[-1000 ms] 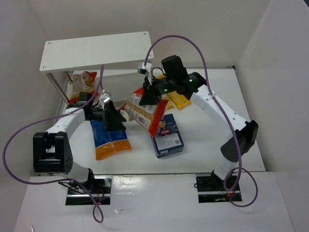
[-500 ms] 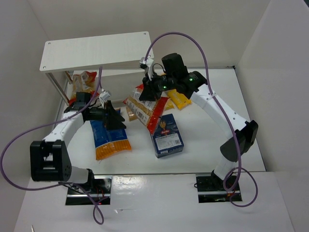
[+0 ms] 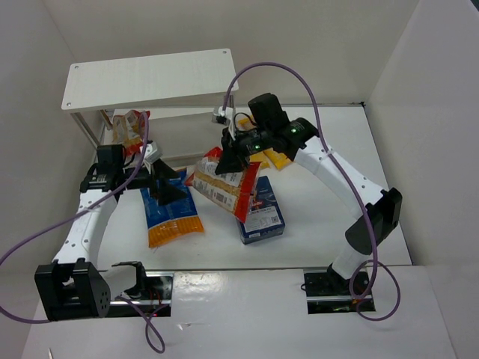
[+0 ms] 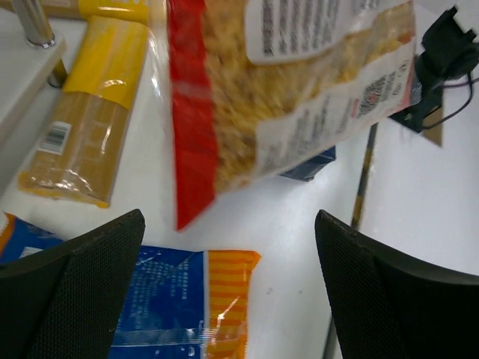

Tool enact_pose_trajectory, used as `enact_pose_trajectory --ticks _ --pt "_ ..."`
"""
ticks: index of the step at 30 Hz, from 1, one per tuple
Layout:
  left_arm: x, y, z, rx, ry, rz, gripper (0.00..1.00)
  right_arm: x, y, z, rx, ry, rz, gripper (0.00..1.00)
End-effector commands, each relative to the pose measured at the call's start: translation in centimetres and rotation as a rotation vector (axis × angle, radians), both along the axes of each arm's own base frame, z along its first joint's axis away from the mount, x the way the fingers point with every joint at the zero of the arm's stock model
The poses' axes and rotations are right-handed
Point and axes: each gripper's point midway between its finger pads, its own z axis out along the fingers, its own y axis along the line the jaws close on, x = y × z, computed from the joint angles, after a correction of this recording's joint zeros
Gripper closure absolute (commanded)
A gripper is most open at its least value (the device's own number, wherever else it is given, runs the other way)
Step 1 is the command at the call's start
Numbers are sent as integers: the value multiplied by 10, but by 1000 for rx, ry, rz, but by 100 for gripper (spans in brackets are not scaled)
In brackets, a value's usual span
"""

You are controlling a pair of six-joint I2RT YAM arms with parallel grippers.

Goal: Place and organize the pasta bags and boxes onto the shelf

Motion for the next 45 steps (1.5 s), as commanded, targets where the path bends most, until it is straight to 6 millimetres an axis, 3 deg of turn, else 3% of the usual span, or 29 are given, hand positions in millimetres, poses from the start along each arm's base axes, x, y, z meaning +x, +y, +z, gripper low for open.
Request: enact_pose_trajectory --ticks 1,6,11,15,22,26,32,36,45 --pt "2 3 15 68 -203 -54 0 -54 2 61 167 -147 204 100" --pt "-16 -11 15 36 -243 -166 0 -81 4 61 170 -164 288 100" --pt "-36 -26 5 40 -262 -271 0 -92 4 67 193 -156 337 100" --pt "-53 -35 0 60 -268 -345 0 -109 11 62 184 -178 387 100" --pt "-88 -47 -9 130 -254 -506 0 -120 17 49 150 -196 425 100" --pt "-91 -48 -13 127 -223 -529 0 -125 23 39 117 -193 437 100" --pt "-95 -52 -15 84 -168 -567 0 -124 24 54 139 -226 439 100" --pt "-94 -53 -21 64 -93 -573 0 -122 27 54 138 -224 439 100" --pt "-87 -55 -6 8 -123 -540 13 -121 30 46 119 -226 437 100"
